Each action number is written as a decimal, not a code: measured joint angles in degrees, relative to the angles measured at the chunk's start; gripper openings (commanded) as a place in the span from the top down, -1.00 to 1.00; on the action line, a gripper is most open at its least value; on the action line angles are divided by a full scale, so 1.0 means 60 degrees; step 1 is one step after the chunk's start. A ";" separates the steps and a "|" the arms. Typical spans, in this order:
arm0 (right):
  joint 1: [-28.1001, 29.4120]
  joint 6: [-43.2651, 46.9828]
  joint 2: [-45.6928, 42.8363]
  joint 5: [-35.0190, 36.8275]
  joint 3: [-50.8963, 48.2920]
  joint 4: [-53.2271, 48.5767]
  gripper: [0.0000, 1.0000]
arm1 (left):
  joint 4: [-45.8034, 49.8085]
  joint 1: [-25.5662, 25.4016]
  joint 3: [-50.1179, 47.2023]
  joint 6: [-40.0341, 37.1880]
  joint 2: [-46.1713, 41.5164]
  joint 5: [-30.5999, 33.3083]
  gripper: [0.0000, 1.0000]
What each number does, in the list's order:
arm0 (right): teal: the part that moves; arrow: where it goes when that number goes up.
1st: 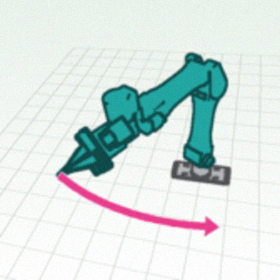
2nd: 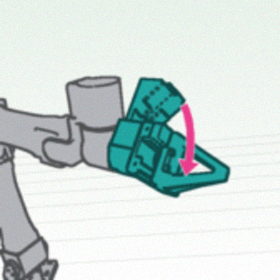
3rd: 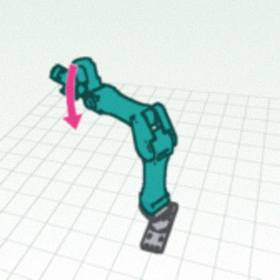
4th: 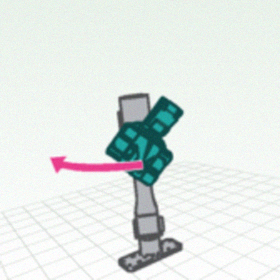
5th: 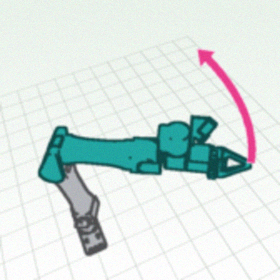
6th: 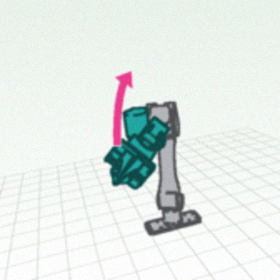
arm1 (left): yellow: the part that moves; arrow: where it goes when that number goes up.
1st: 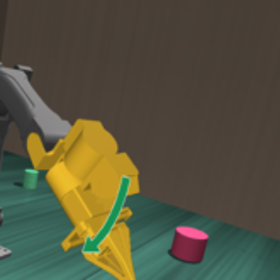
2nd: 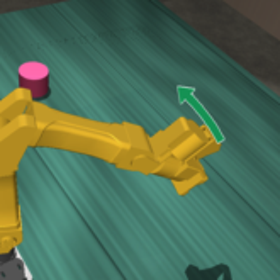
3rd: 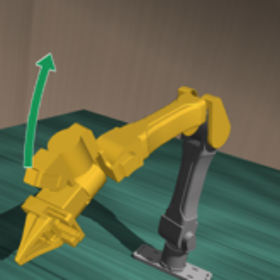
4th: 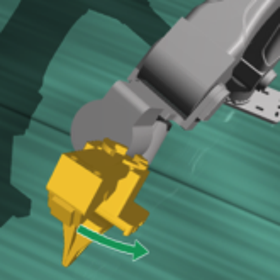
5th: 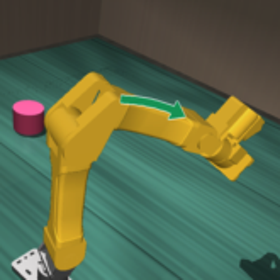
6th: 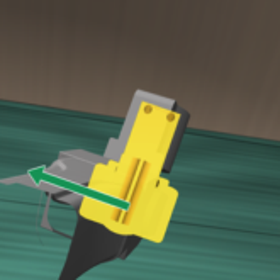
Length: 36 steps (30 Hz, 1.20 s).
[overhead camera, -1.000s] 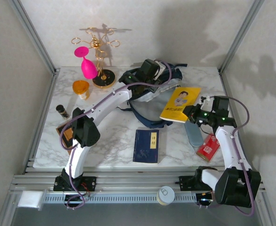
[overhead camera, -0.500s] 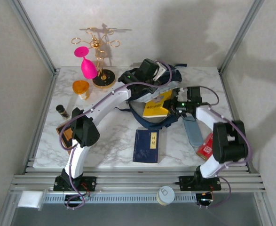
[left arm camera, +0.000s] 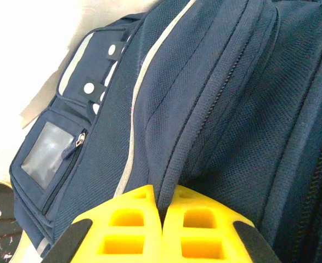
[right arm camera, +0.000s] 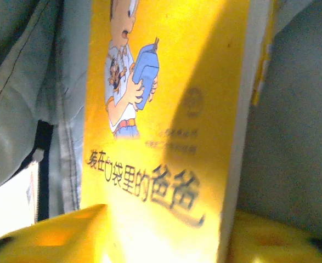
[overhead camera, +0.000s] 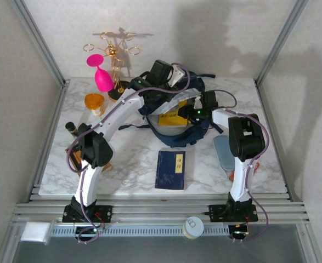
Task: Pack the student bag
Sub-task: Place the book in the student bag.
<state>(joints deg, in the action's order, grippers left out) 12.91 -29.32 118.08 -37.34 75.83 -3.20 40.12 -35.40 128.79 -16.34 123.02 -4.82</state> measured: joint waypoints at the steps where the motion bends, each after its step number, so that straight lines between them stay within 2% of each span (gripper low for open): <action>1: -0.0047 0.0047 -0.0131 0.0182 -0.0025 -0.0055 -0.38 | 0.0004 -0.0004 0.0000 0.0000 0.0000 -0.0036 1.00; 5: -0.0091 0.0087 -0.1279 0.1144 -0.1002 -0.0135 -0.40 | 0.0015 -0.0040 0.0000 0.0000 0.0000 -0.0040 1.00; 8: 0.0058 0.0018 -0.2397 0.1891 -0.2120 -0.0229 -0.30 | 0.0022 -0.0040 0.0000 0.0004 0.0000 -0.0066 1.00; 11: 0.0382 -0.0062 -0.2809 0.2193 -0.2528 -0.0444 -0.05 | 0.0018 -0.0040 0.0000 0.0004 0.0000 -0.0208 1.00; 17: 0.1173 -0.0331 -0.2528 0.2415 -0.2699 -0.0692 0.48 | 0.0033 -0.0106 0.0000 0.0000 0.0000 -0.0313 1.00; 23: 0.1672 -0.0605 -0.1796 0.2761 -0.2375 -0.0612 0.83 | 0.0036 -0.0157 0.0000 0.0000 0.0000 -0.0317 1.00; 28: 0.1683 -0.0925 -0.1475 0.3275 -0.2025 -0.0073 0.83 | 0.0036 -0.0146 -0.0004 -0.0033 0.0000 -0.0270 1.00; 36: 0.1475 -0.1832 -0.0911 0.4051 -0.1803 0.2091 0.81 | 0.0033 -0.0146 -0.0004 -0.0036 0.0000 -0.0233 1.00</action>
<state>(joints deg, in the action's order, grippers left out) 21.76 -40.32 112.62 -13.04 65.01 9.34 40.32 -36.27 128.77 -16.56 123.02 -6.22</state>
